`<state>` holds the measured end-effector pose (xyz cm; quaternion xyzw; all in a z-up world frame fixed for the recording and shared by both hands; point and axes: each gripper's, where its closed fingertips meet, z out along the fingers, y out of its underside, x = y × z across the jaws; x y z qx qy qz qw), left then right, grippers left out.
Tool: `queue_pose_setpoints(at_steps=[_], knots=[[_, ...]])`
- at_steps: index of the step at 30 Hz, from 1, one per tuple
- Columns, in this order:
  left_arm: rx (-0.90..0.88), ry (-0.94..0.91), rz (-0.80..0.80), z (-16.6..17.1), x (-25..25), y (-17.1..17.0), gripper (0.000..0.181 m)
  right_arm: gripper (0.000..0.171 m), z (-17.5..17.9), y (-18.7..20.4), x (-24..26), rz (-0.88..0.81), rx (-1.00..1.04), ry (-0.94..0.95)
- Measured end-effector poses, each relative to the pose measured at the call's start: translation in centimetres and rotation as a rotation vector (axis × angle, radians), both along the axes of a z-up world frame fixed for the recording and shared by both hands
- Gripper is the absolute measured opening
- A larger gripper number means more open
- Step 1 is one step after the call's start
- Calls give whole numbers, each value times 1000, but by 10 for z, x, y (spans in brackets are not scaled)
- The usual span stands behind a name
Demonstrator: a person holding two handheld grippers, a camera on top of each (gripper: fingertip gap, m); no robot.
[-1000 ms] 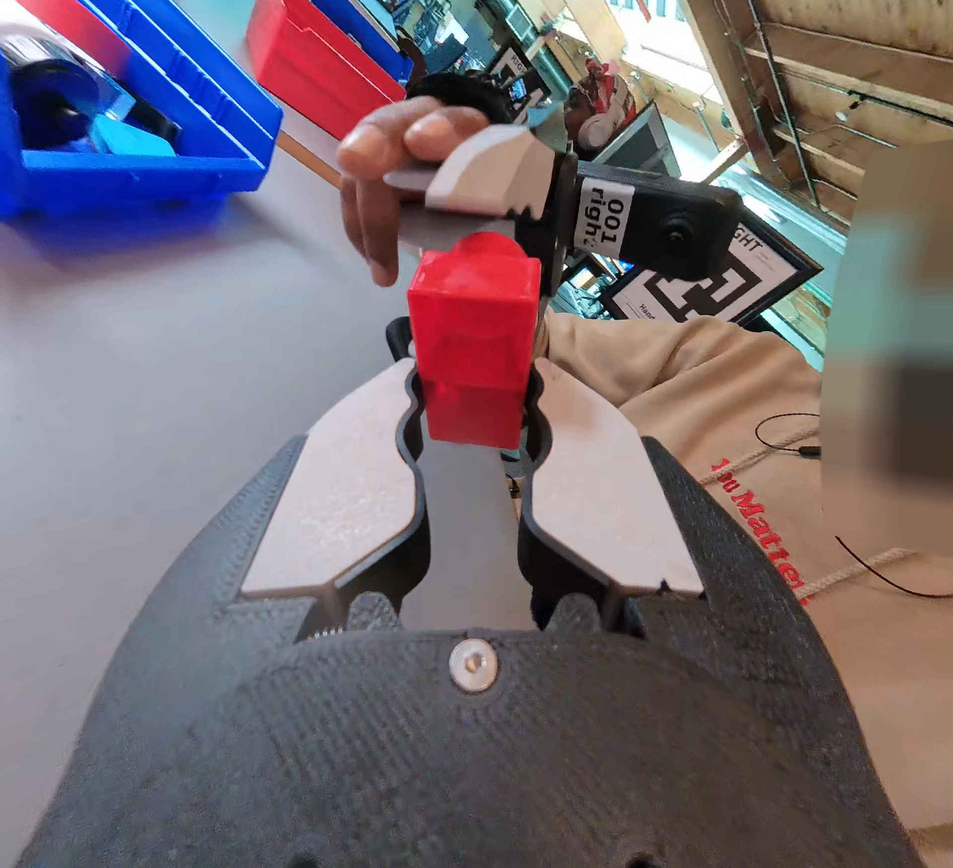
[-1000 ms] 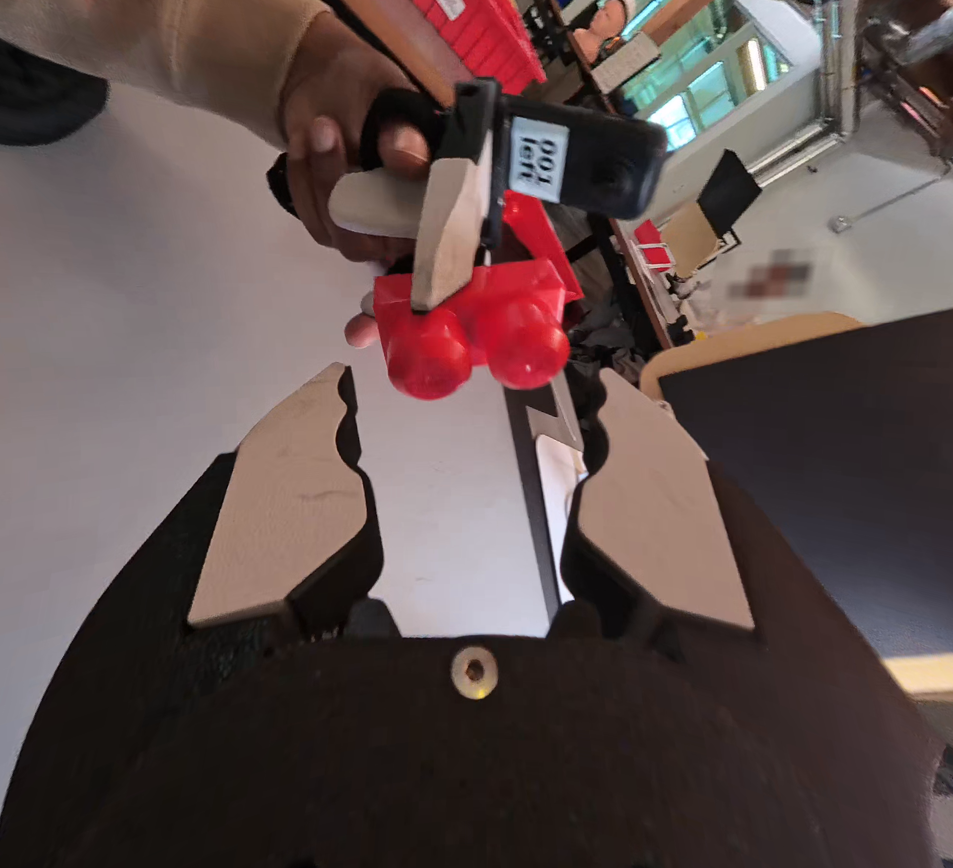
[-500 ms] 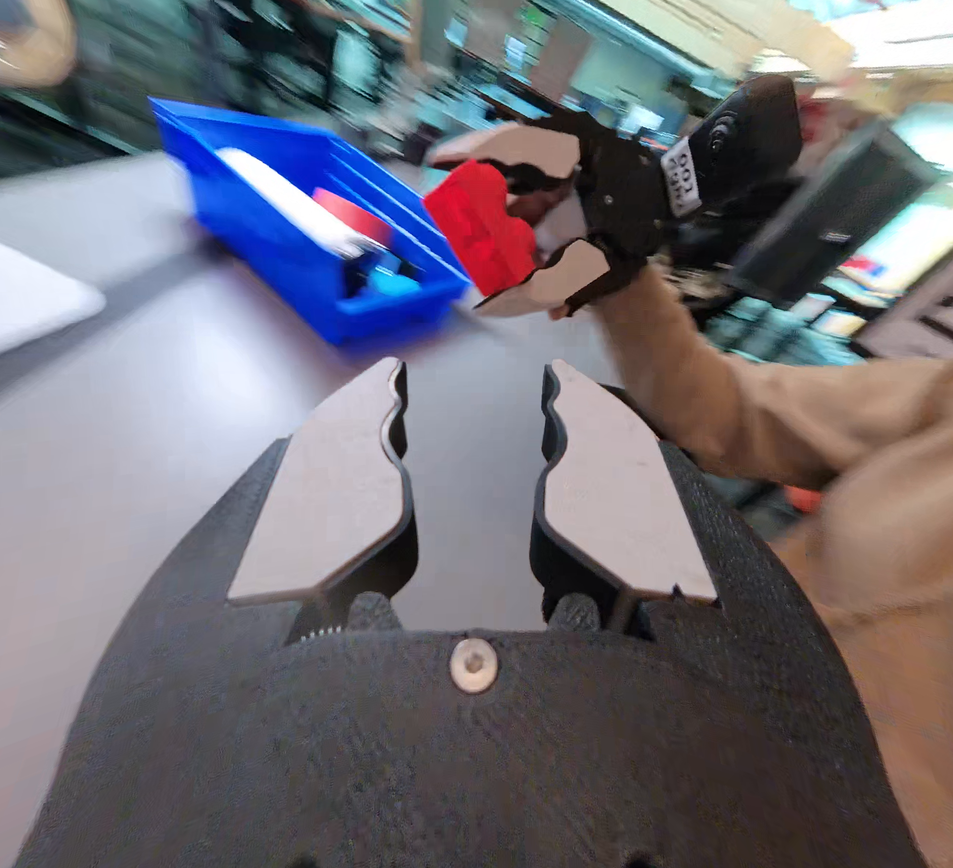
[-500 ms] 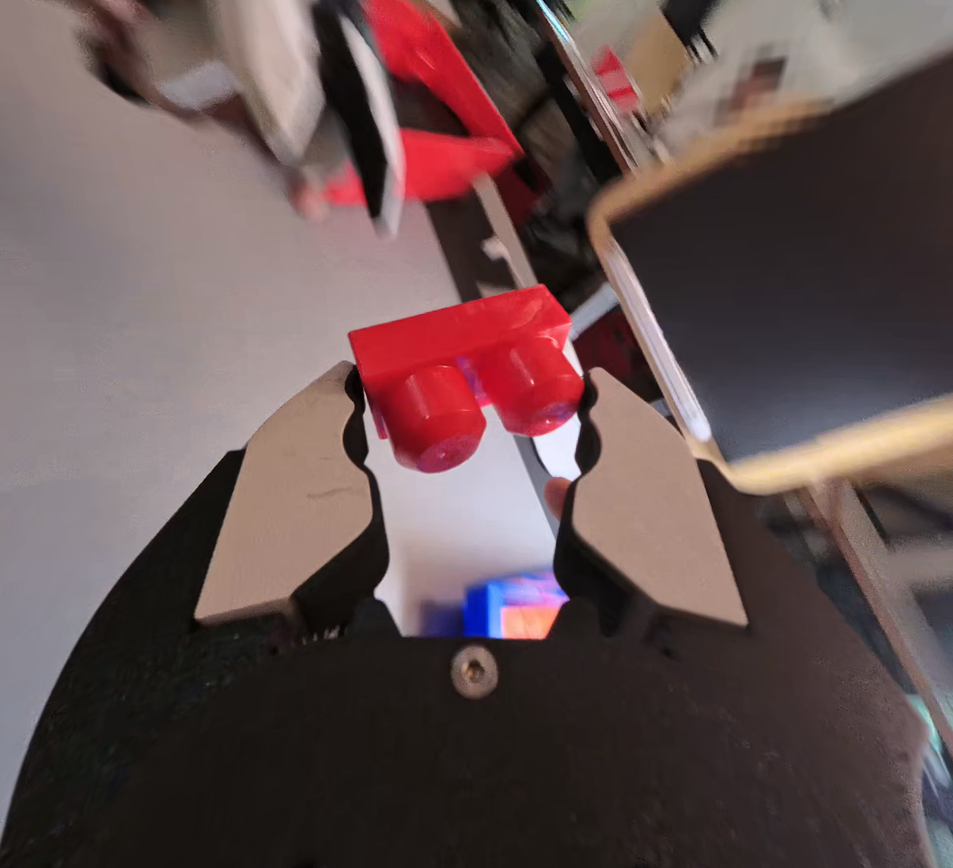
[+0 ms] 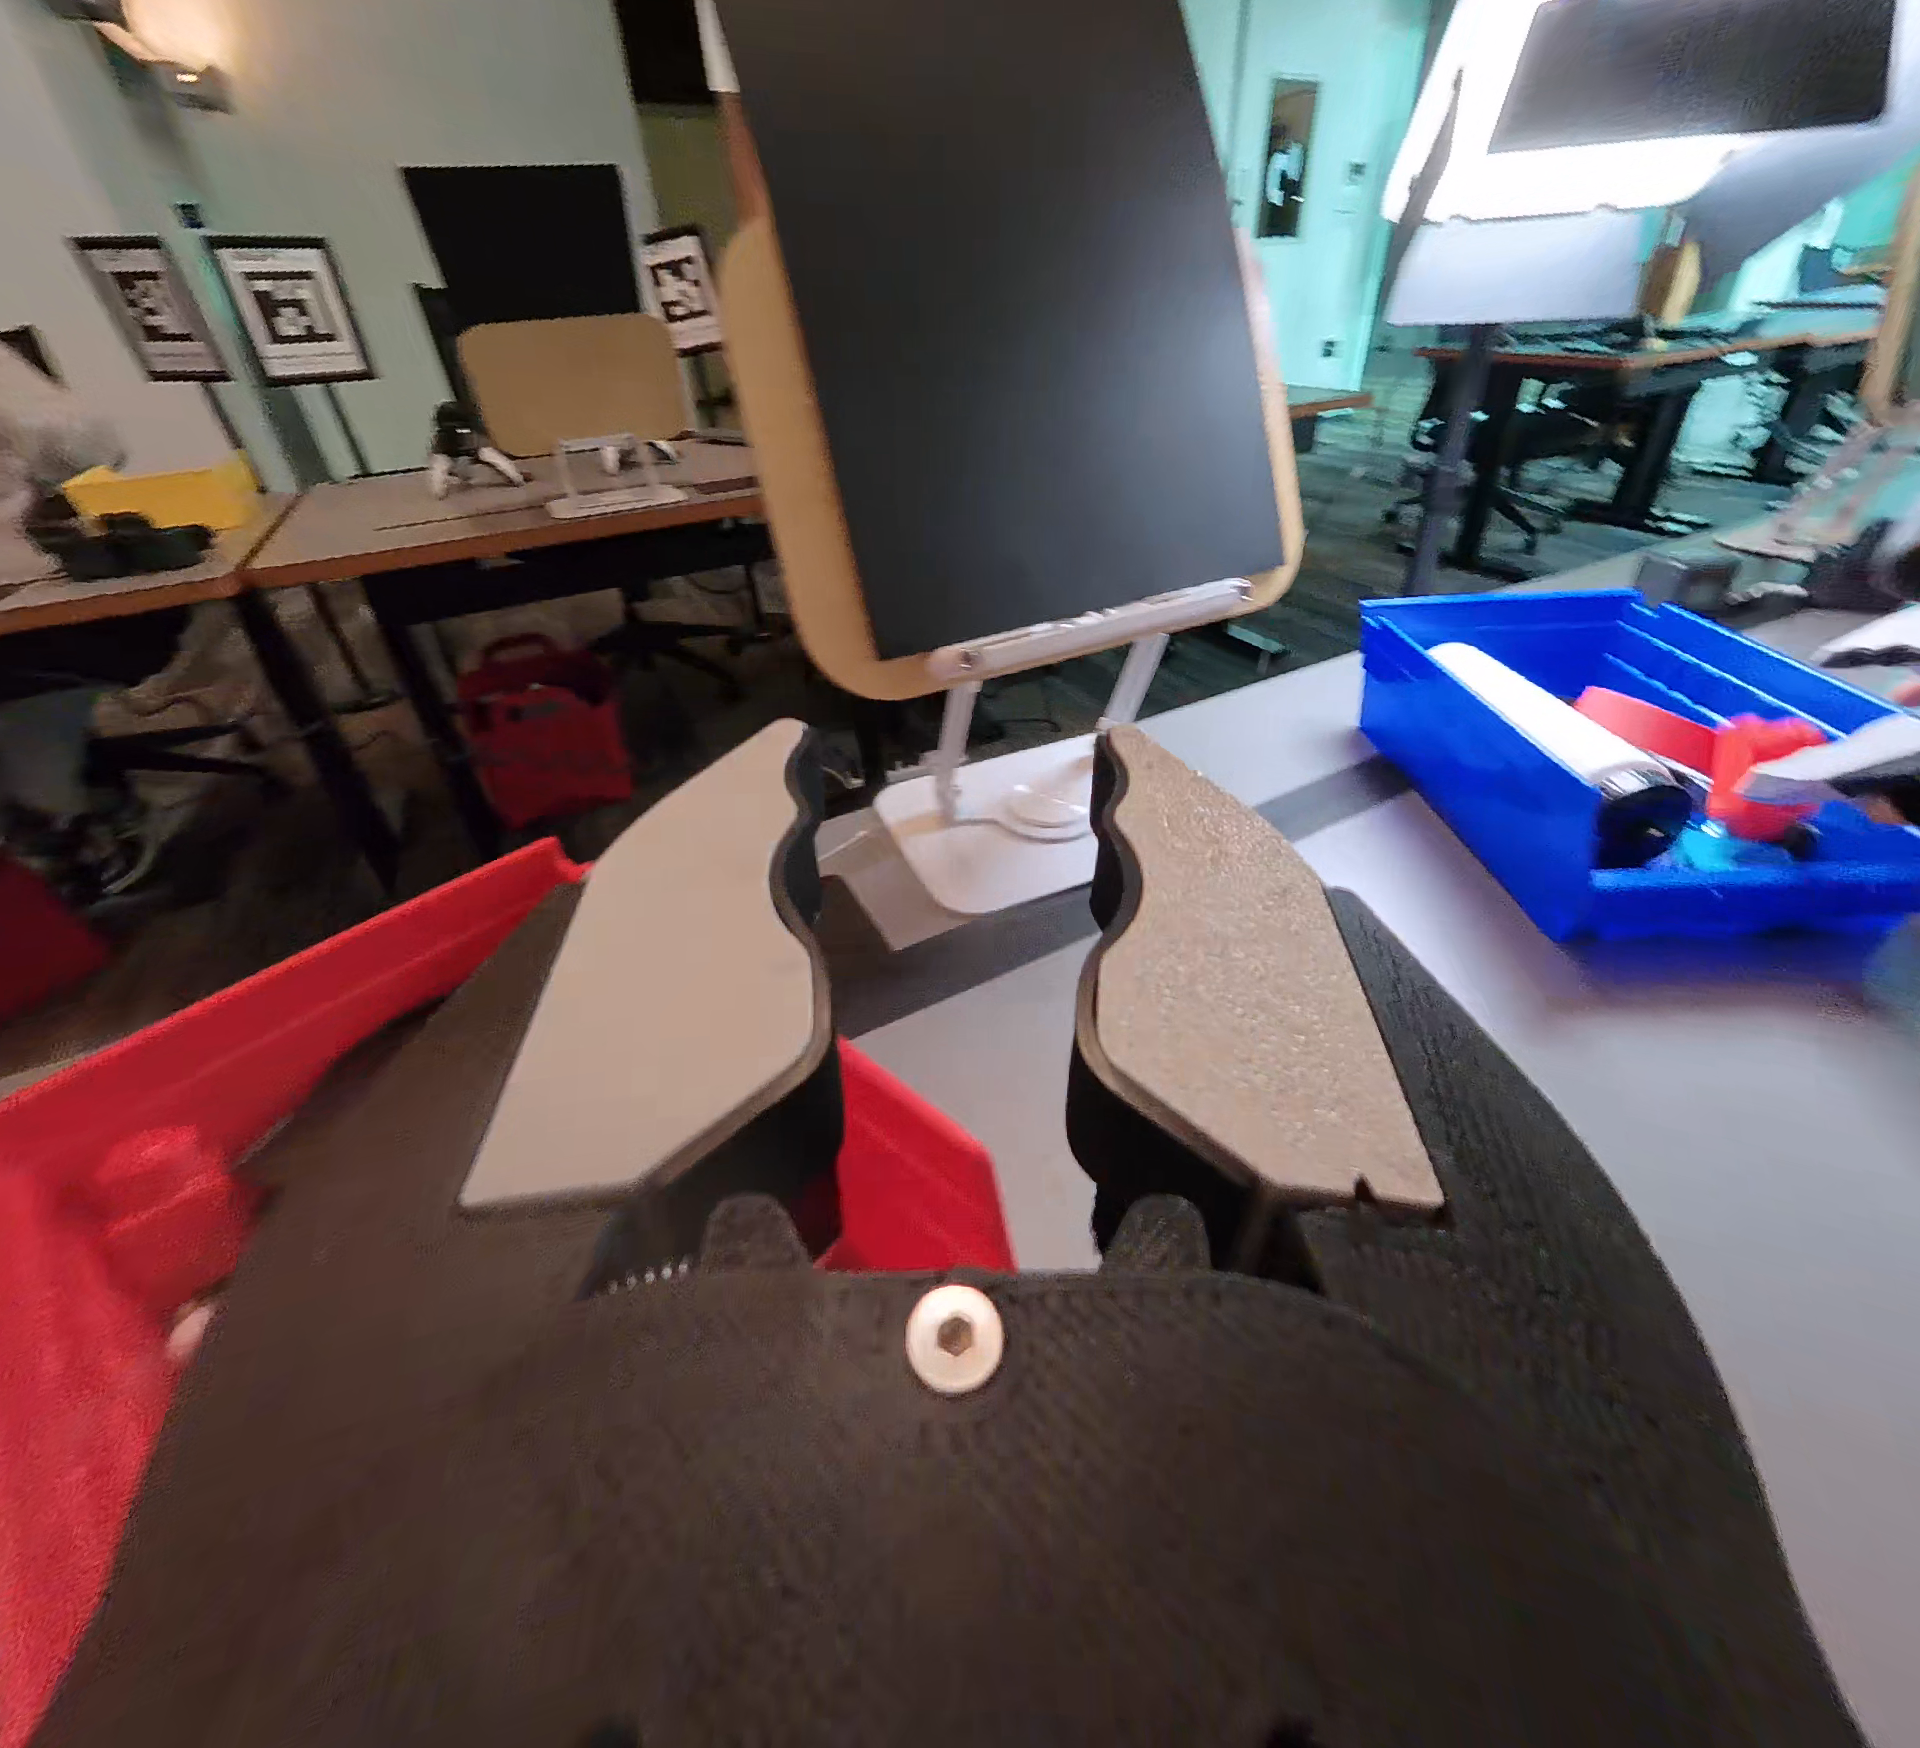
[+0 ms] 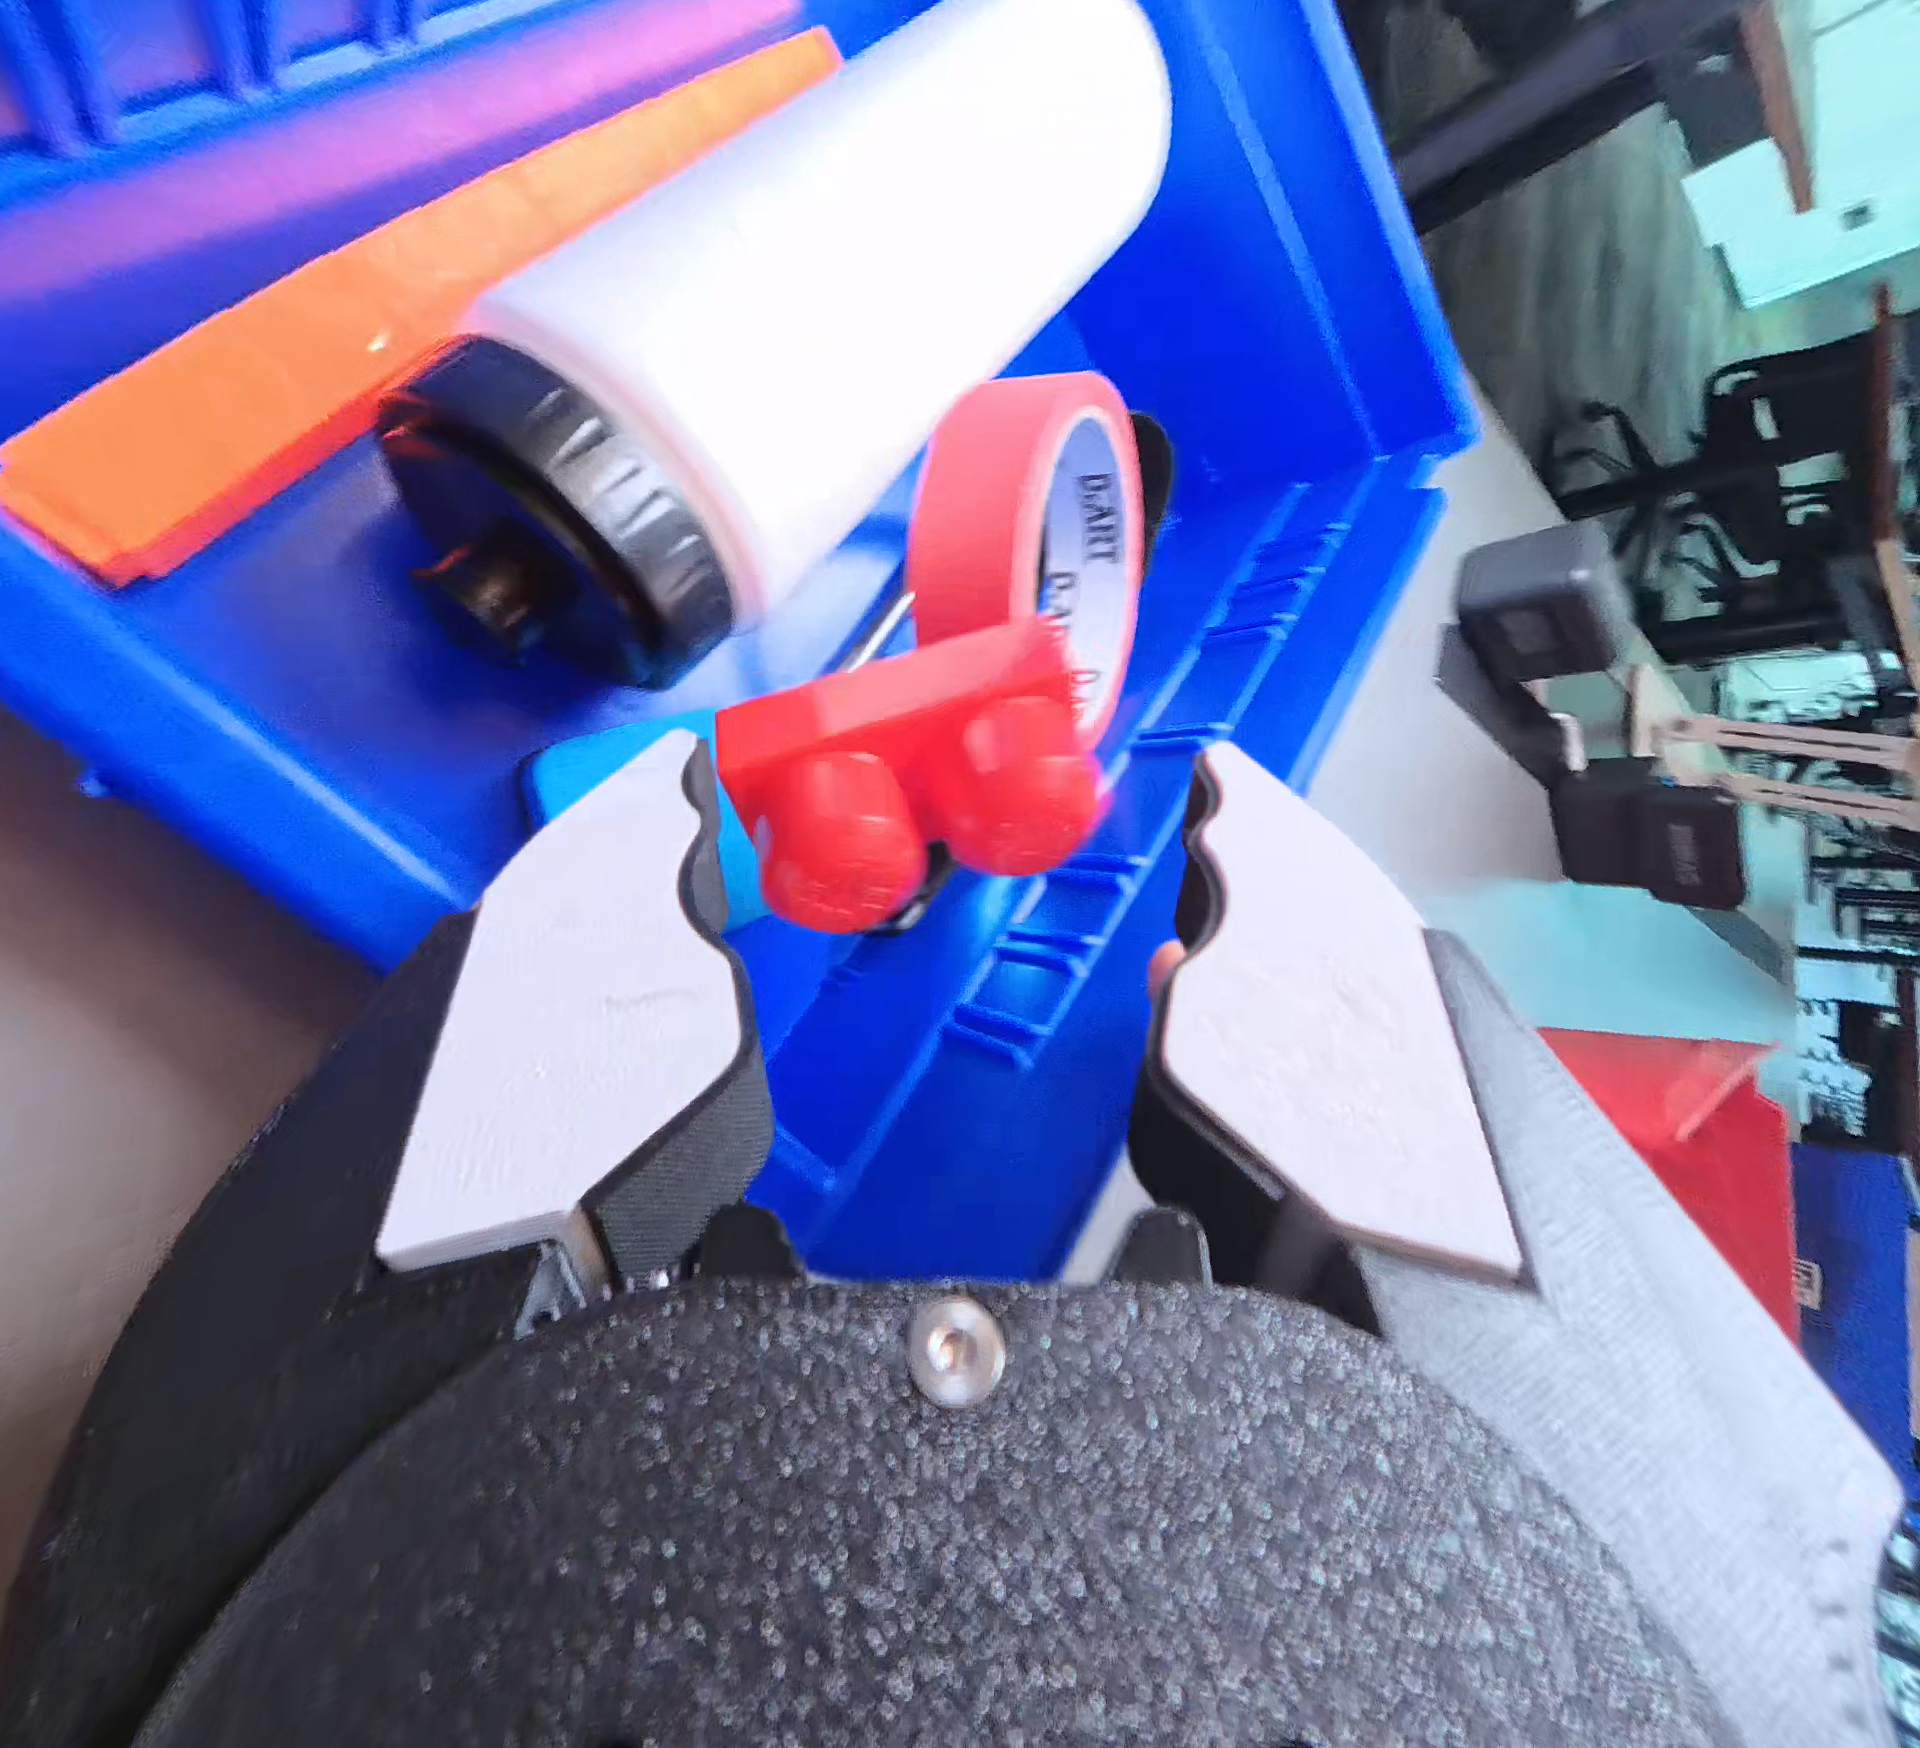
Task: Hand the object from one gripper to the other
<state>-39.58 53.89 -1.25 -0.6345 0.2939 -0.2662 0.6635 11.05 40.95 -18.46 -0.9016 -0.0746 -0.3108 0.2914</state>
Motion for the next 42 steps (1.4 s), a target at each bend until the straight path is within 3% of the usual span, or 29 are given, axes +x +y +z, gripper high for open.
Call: queue_pose_setpoints(at_steps=[5, 10, 16, 19, 23, 26, 30, 32, 36, 38, 39, 42], knots=[[-77, -61, 108, 2, -54, 24, 46, 88, 48, 7, -10, 81, 228, 20], [-207, 88, 167, -30, -88, 55, 39, 63, 98, 23, -84, 371, 496, 171], [-479, 471, 129, -93, -102, 110, 35, 21, 120, 28, -197, 739, 668, 480], [-405, 796, 91, -122, -108, 136, 35, 2, 110, 29, -234, 837, 672, 557], [-275, 1257, 33, -159, -125, 156, 37, 2, 88, 30, -260, 899, 598, 555], [-227, 1412, -70, -180, -123, 158, 37, 2, 81, 33, -264, 902, 576, 548], [-224, 1509, -189, -205, -115, 157, 37, 3, 72, 39, -258, 871, 565, 579], [-238, 1519, -217, -212, -112, 158, 15, 3, 66, 42, -255, 853, 559, 598], [-280, 1491, -227, -207, -110, 158, 12, 3, 58, 44, -253, 838, 535, 601], [-275, 1426, -193, -188, -110, 160, 11, 3, 62, 43, -252, 841, 542, 590], [-268, 1368, -172, -173, -109, 161, 0, 3, 66, 42, -251, 842, 552, 589], [-232, 1124, -109, -111, -102, 158, 0, 3, 84, 37, -249, 848, 603, 612]])
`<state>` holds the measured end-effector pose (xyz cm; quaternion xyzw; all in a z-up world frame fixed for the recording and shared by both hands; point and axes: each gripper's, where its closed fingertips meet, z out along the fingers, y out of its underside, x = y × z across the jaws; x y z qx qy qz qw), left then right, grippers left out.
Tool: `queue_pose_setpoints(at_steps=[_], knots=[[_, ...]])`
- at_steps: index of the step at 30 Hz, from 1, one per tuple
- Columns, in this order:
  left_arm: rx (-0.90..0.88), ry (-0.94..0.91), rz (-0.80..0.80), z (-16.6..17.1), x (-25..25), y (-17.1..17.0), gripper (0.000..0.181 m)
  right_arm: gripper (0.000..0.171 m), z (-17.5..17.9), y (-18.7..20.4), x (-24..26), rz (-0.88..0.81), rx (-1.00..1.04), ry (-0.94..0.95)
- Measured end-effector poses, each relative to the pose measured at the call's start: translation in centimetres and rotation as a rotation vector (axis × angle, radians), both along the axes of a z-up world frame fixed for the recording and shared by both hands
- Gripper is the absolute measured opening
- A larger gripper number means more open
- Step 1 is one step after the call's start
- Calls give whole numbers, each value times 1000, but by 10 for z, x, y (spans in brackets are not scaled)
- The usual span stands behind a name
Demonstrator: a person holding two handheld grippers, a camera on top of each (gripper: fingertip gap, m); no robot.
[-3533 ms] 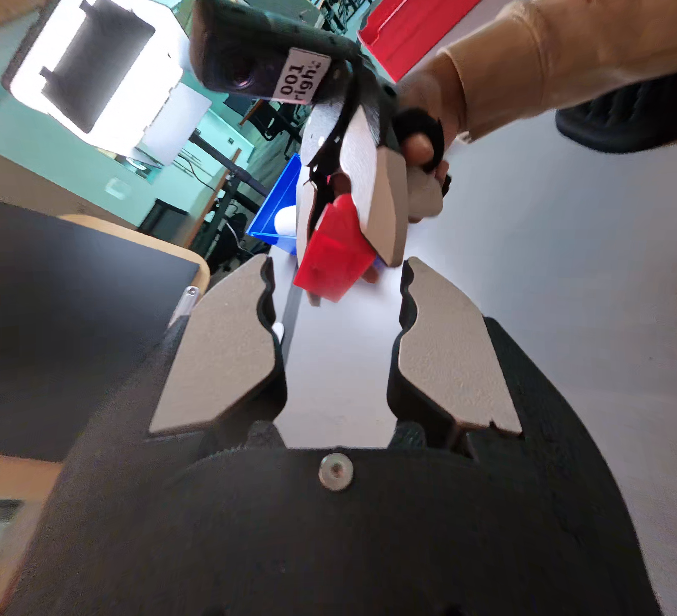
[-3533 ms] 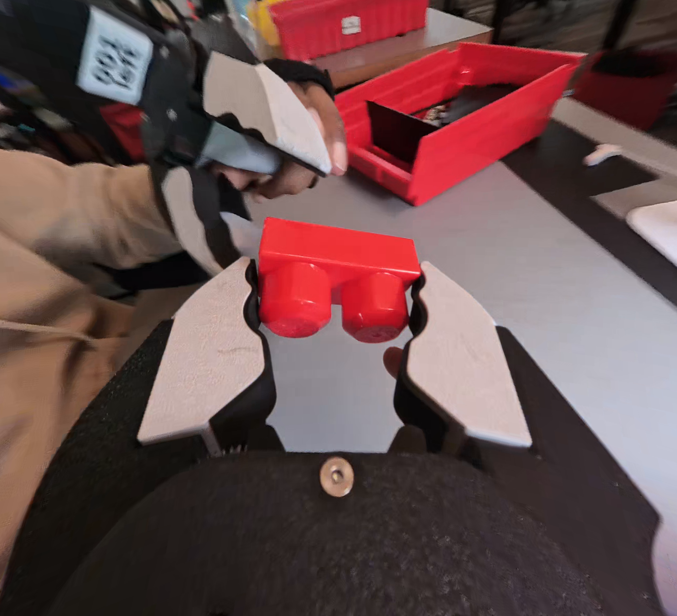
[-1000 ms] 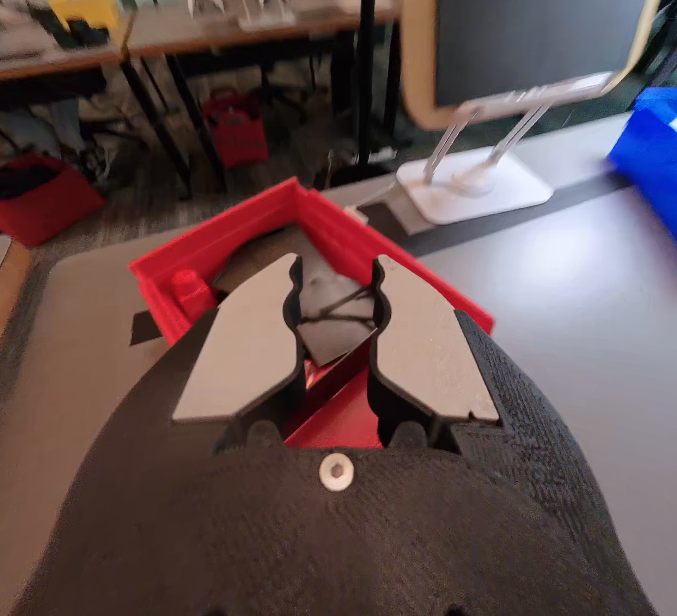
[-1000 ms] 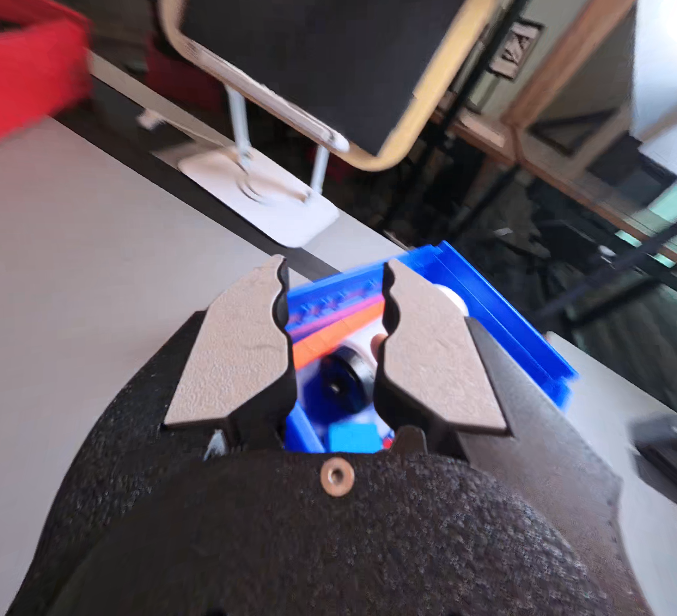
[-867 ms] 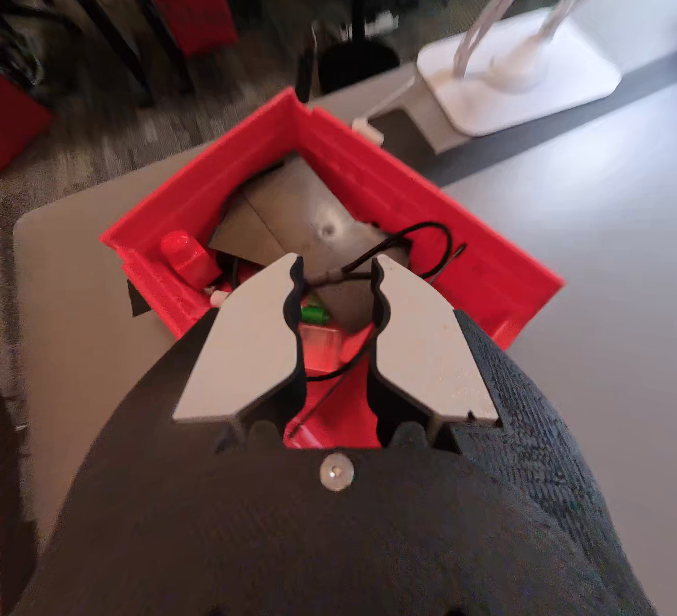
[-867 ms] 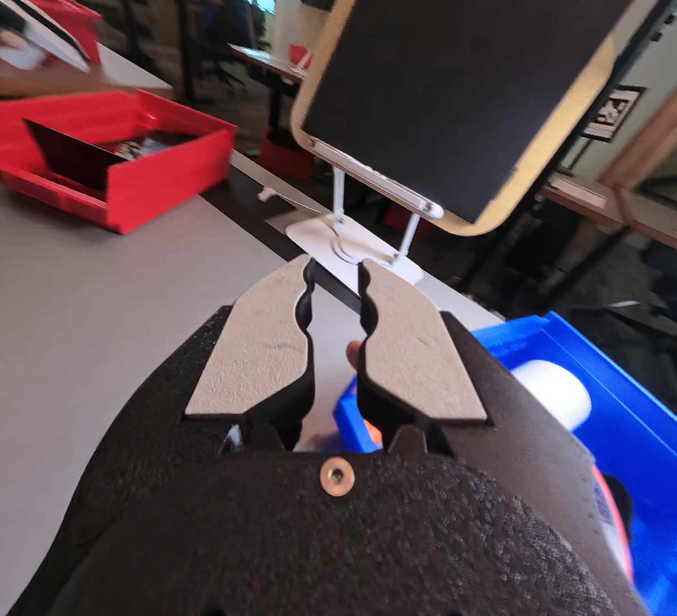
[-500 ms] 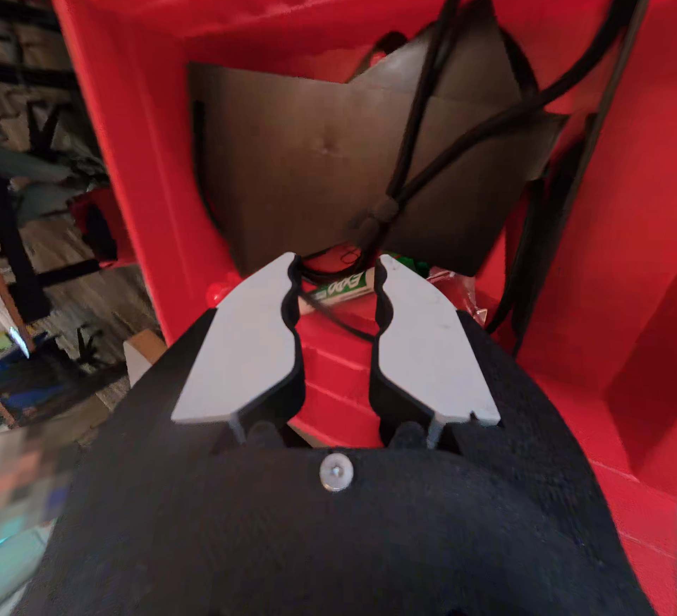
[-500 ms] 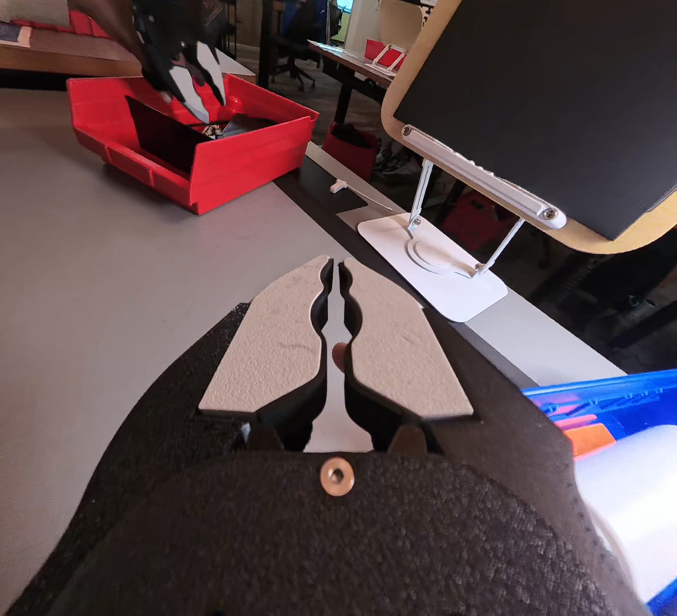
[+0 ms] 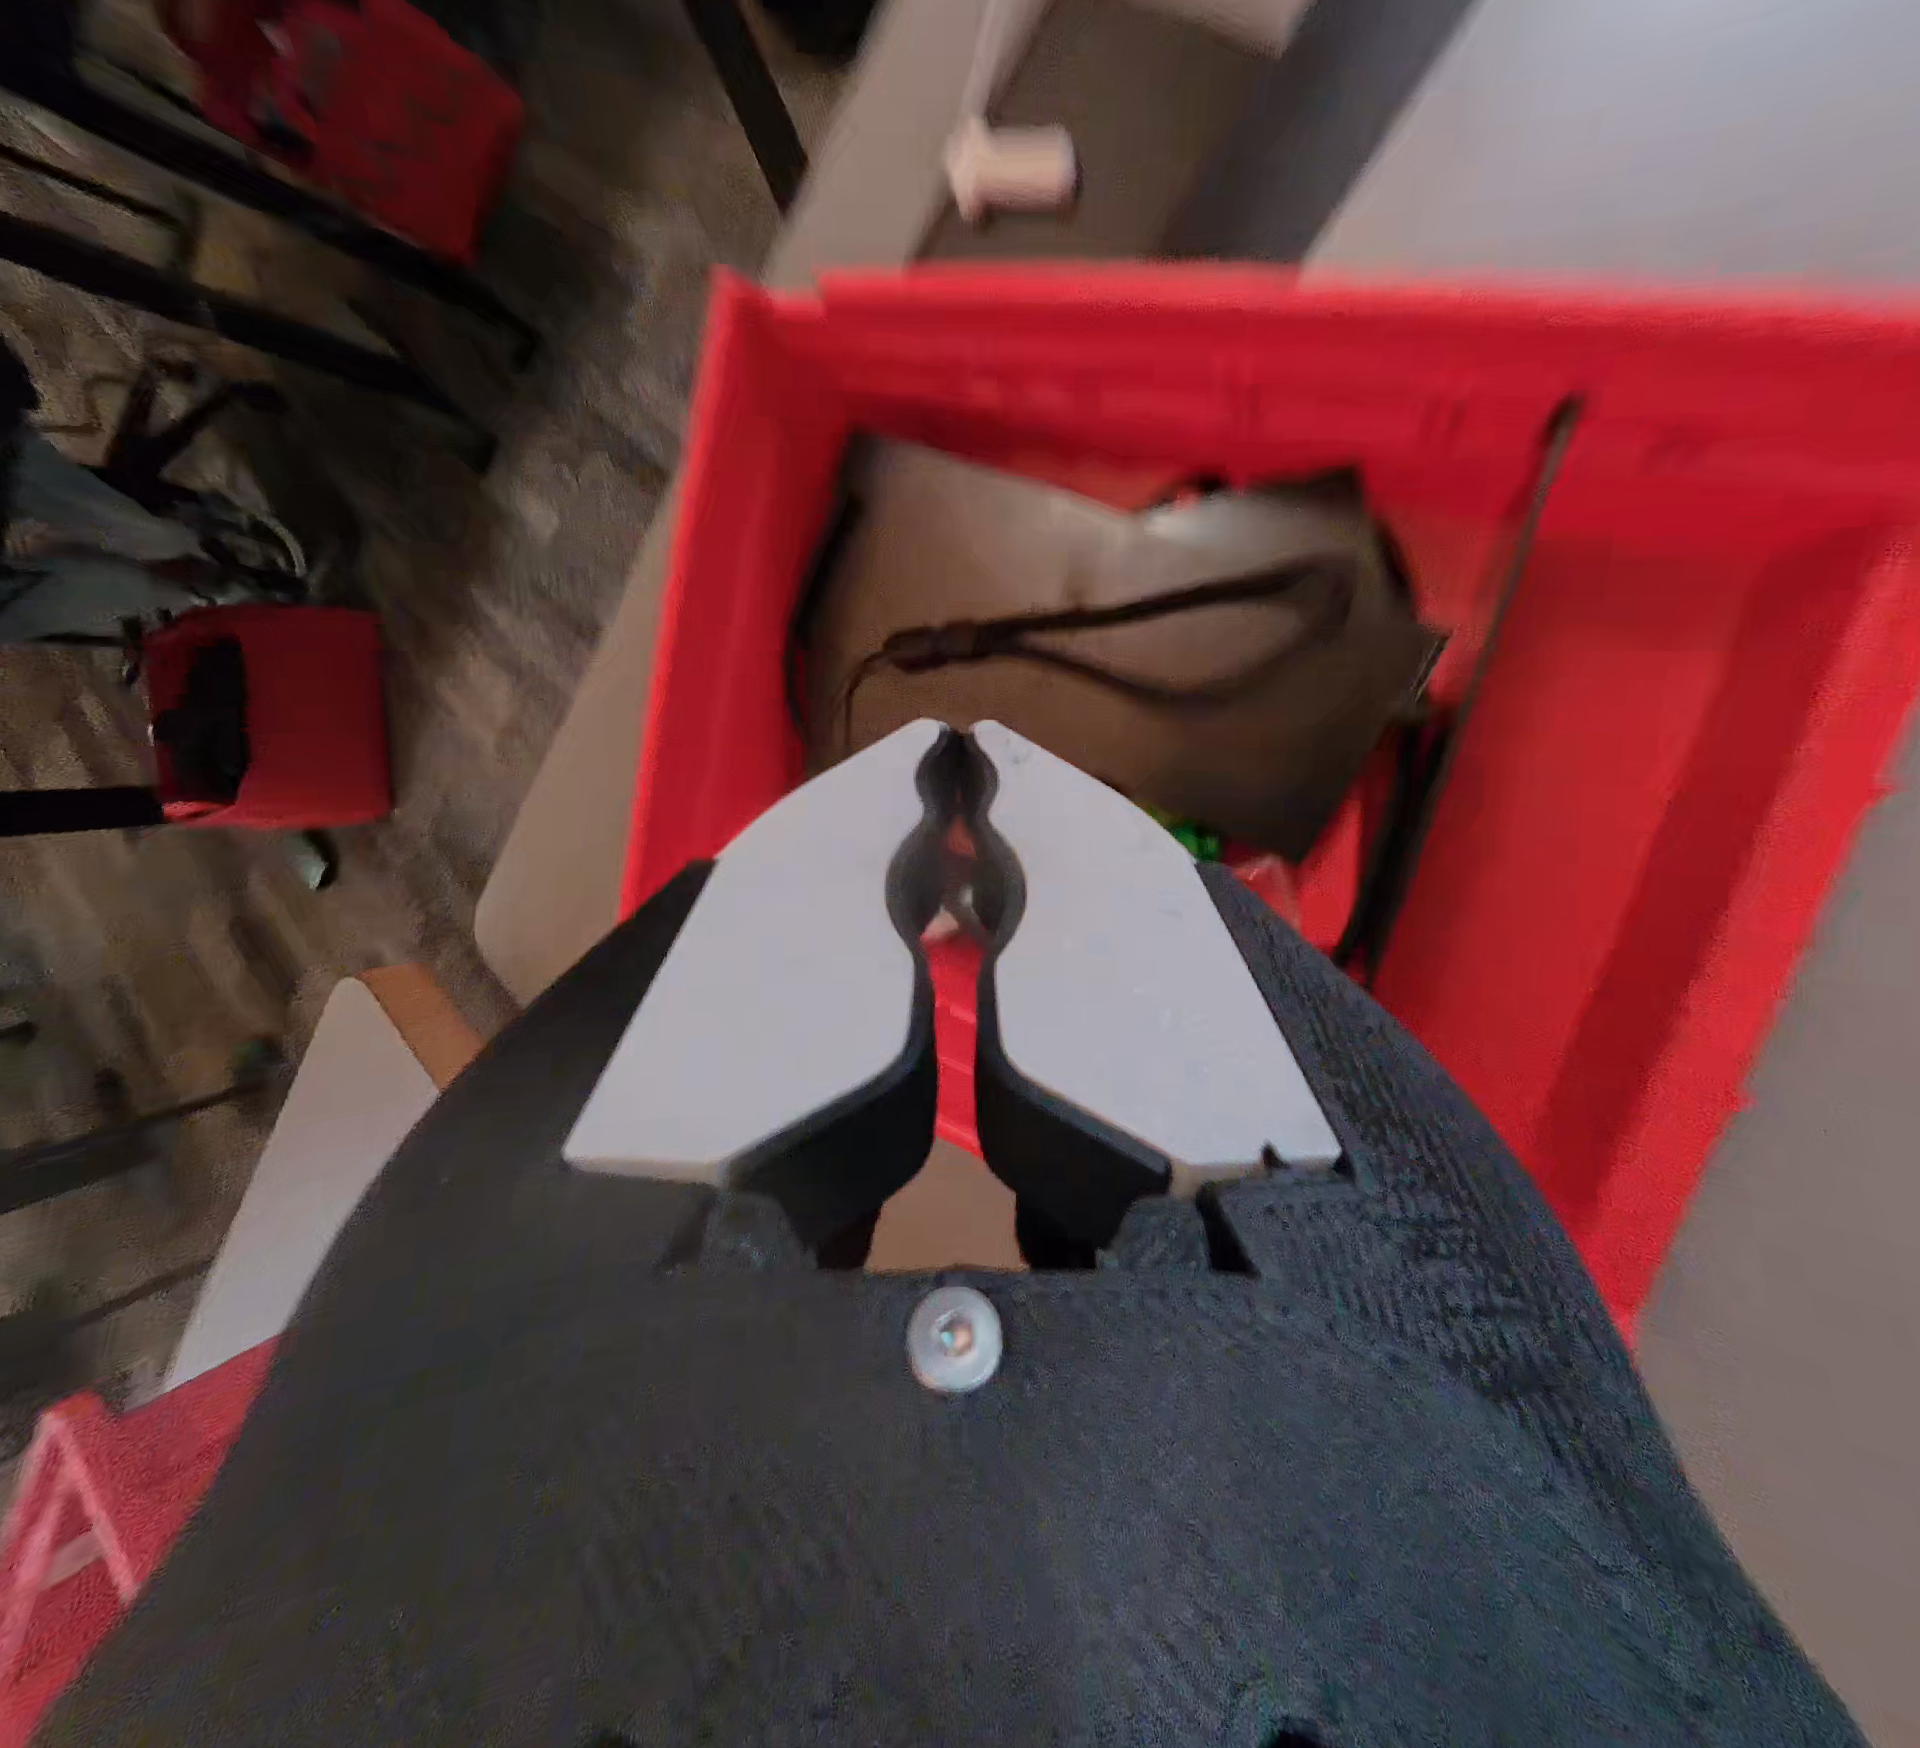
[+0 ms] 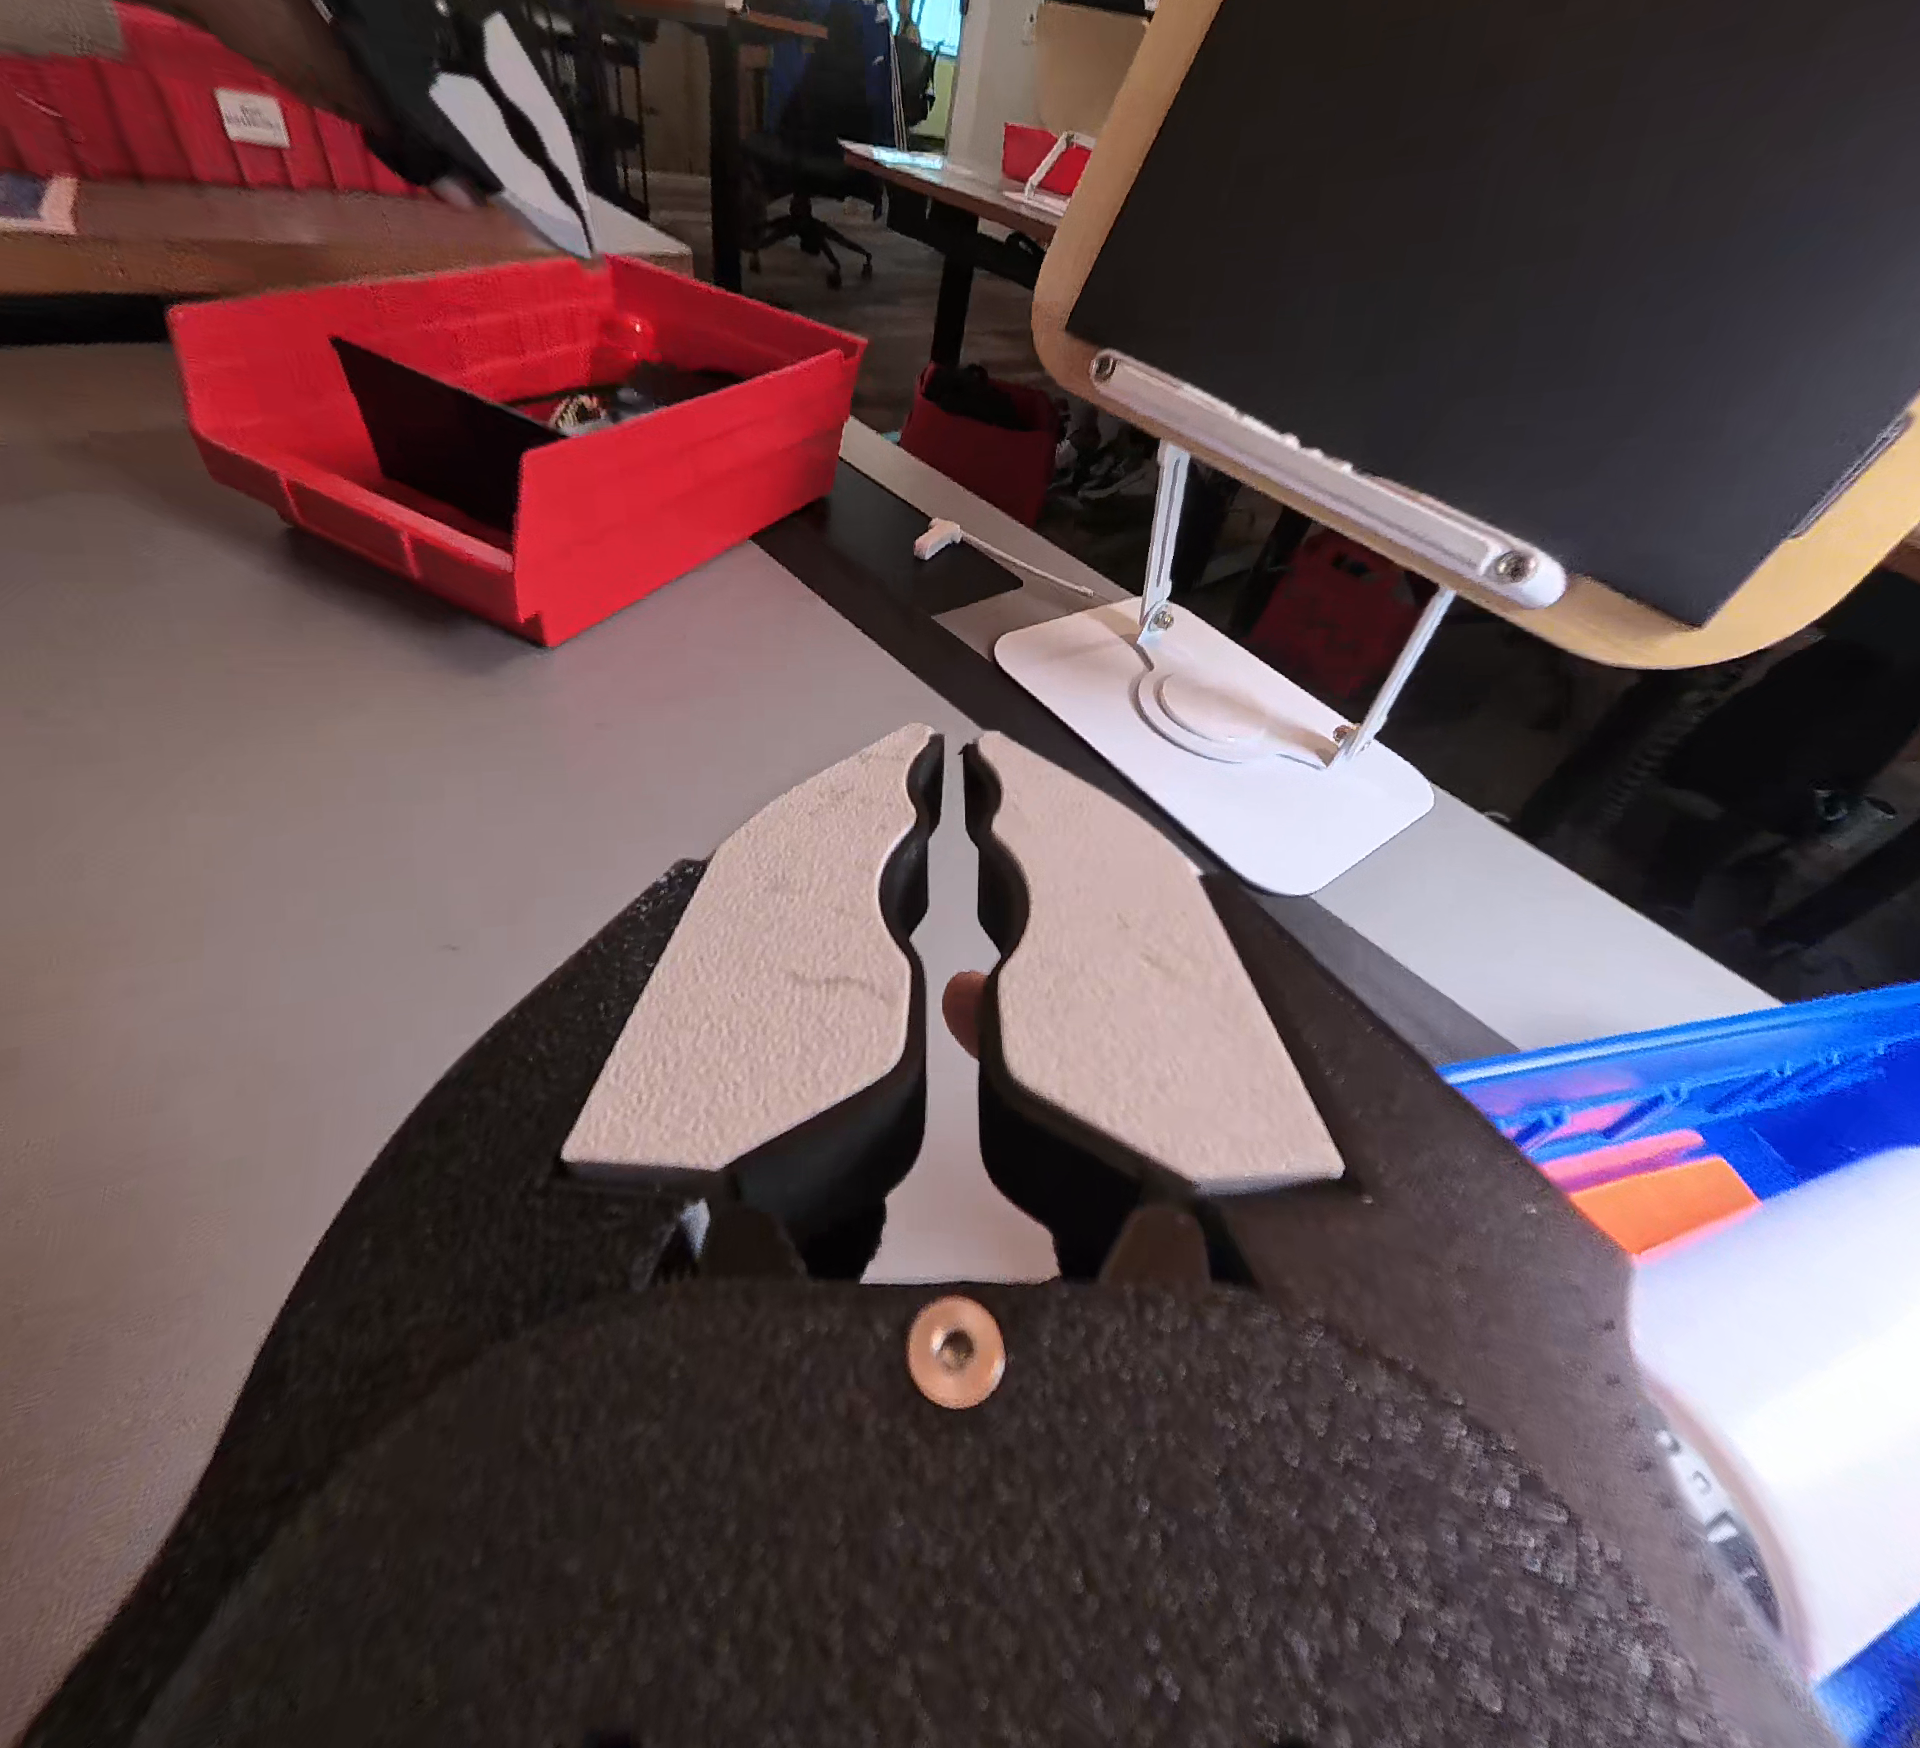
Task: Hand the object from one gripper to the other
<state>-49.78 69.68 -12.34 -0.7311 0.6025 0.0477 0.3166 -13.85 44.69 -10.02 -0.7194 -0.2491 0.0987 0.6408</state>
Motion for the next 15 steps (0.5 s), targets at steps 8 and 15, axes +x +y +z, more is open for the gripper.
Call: queue_pose_setpoints(at_steps=[8, 15], knots=[[106, -310, 25, 88, 29, -47, 0, 3, 43, -18, -9, 50, 82, 110], [-182, -452, 386, 25, 25, -29, 16, 3, 57, -32, -24, 78, 131, 49]])
